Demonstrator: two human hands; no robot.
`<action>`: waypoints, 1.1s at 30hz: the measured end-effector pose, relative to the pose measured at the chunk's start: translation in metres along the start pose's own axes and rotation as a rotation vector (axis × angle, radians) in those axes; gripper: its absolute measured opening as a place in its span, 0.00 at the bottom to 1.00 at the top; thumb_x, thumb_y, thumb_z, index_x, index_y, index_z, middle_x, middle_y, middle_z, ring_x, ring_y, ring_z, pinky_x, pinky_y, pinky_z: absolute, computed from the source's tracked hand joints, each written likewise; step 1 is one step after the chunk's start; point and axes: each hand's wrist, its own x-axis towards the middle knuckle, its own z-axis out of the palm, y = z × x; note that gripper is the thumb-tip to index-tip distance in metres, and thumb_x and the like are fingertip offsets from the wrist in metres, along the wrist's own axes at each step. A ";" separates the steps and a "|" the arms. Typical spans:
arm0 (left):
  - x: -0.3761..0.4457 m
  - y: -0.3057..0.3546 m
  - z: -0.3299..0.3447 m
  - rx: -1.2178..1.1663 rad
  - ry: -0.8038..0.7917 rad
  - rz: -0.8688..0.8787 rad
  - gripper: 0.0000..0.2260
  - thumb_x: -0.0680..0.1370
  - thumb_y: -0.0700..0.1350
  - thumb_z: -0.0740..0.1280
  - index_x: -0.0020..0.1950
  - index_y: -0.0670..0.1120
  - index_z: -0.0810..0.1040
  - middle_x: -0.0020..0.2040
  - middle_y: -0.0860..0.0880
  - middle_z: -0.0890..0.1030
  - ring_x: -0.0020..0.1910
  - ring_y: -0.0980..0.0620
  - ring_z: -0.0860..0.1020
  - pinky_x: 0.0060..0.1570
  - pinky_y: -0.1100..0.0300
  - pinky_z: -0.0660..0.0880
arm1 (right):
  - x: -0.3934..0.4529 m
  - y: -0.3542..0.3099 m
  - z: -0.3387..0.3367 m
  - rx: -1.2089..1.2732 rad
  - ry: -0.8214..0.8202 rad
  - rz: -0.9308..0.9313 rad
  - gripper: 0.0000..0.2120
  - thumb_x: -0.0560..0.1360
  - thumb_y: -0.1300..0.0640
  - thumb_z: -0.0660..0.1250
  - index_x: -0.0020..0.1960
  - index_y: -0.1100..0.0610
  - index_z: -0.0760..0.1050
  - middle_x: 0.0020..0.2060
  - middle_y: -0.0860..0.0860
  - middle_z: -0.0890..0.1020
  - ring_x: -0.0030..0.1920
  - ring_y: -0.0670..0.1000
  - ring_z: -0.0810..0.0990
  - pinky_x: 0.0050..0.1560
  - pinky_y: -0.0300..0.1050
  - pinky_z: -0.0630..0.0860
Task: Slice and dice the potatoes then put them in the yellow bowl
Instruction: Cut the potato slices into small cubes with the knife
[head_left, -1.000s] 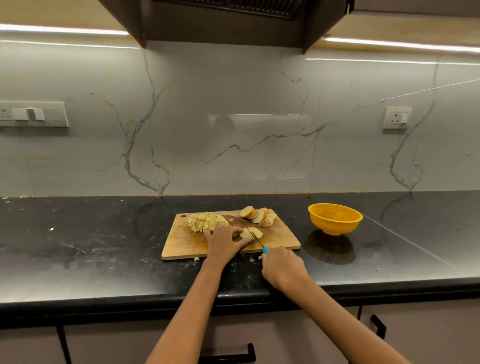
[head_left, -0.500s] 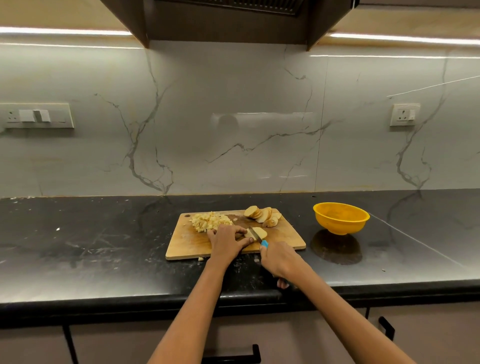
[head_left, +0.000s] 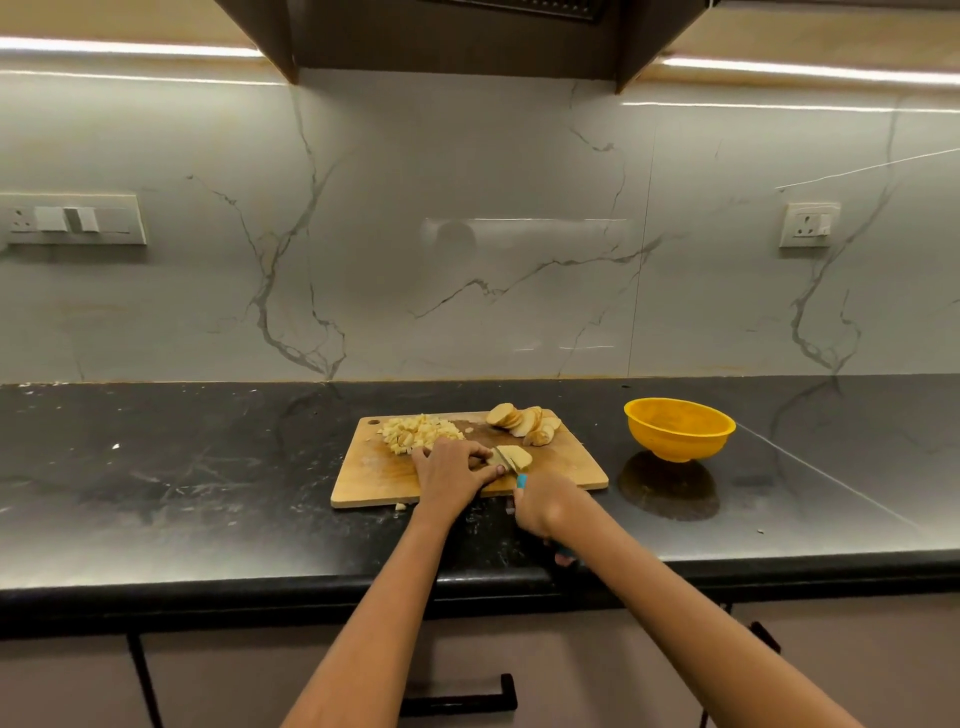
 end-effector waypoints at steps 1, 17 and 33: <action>0.000 0.001 0.000 0.000 -0.002 -0.001 0.16 0.73 0.61 0.66 0.57 0.56 0.80 0.57 0.56 0.80 0.62 0.53 0.70 0.58 0.50 0.59 | -0.007 0.005 0.004 -0.065 0.063 -0.026 0.15 0.82 0.53 0.55 0.59 0.63 0.72 0.52 0.58 0.79 0.53 0.57 0.81 0.46 0.45 0.77; -0.003 0.001 0.003 -0.085 0.043 -0.066 0.11 0.75 0.55 0.67 0.55 0.56 0.81 0.57 0.57 0.80 0.62 0.54 0.71 0.61 0.49 0.58 | -0.006 0.017 0.014 0.072 0.302 -0.144 0.18 0.82 0.51 0.53 0.52 0.62 0.75 0.45 0.57 0.78 0.46 0.55 0.78 0.39 0.42 0.69; 0.001 -0.002 0.001 -0.131 0.032 -0.069 0.10 0.73 0.56 0.68 0.51 0.56 0.82 0.53 0.57 0.82 0.57 0.55 0.75 0.58 0.50 0.59 | 0.002 -0.006 -0.011 0.266 -0.082 0.050 0.12 0.83 0.56 0.50 0.50 0.65 0.65 0.36 0.59 0.72 0.27 0.52 0.72 0.25 0.42 0.72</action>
